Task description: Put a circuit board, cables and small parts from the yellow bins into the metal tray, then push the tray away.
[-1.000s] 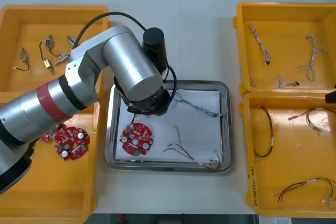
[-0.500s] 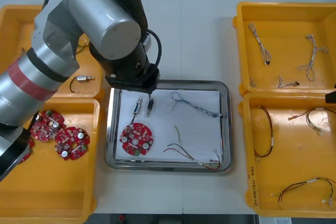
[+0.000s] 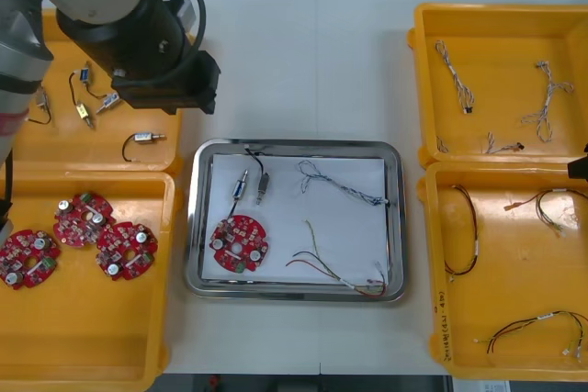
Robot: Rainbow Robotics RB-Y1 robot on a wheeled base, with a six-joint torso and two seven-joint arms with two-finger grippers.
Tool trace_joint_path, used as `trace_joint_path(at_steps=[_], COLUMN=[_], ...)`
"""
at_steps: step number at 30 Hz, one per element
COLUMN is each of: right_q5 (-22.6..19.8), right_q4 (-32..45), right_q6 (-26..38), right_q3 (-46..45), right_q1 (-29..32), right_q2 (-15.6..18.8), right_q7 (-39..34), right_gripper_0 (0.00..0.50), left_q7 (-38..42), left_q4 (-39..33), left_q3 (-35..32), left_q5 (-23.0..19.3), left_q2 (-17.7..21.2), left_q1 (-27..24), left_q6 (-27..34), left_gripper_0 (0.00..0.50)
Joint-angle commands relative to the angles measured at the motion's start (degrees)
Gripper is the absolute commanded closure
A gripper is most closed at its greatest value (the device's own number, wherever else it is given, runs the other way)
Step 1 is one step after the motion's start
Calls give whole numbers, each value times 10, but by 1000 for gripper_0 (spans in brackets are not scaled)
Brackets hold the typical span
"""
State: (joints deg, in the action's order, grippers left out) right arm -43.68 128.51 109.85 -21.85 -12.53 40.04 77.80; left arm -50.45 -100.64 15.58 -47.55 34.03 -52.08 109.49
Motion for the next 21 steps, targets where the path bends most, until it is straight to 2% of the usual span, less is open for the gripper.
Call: trace_joint_path(at_steps=[1, 6, 7, 13, 21], right_q5=[-11, -15, -18, -30, -98], right_q4=[31, 46, 51, 62, 67], right_q6=[2, 2, 2, 2, 2], right_q3=[-3, 13, 24, 52, 65], right_q1=[7, 3, -1, -15, -47], right_q2=[0, 8, 14, 21, 24], right_q7=[-30, -29, -30, -29, -30], right_gripper_0=[0, 0, 0, 0, 0], left_q7=[-69, -94, -111, -149, -158], left_q4=[-40, -70, -82, -103, -153], left_q3=[-49, -66, -81, -137, -196], left_q5=[-12, -20, -25, -62, -76], left_q2=[46, 82, 97, 133, 168], left_q1=[-5, 30, 50, 99, 178], left_q6=[5, 5, 5, 5, 5], left_gripper_0=[0, 0, 0, 0, 0])
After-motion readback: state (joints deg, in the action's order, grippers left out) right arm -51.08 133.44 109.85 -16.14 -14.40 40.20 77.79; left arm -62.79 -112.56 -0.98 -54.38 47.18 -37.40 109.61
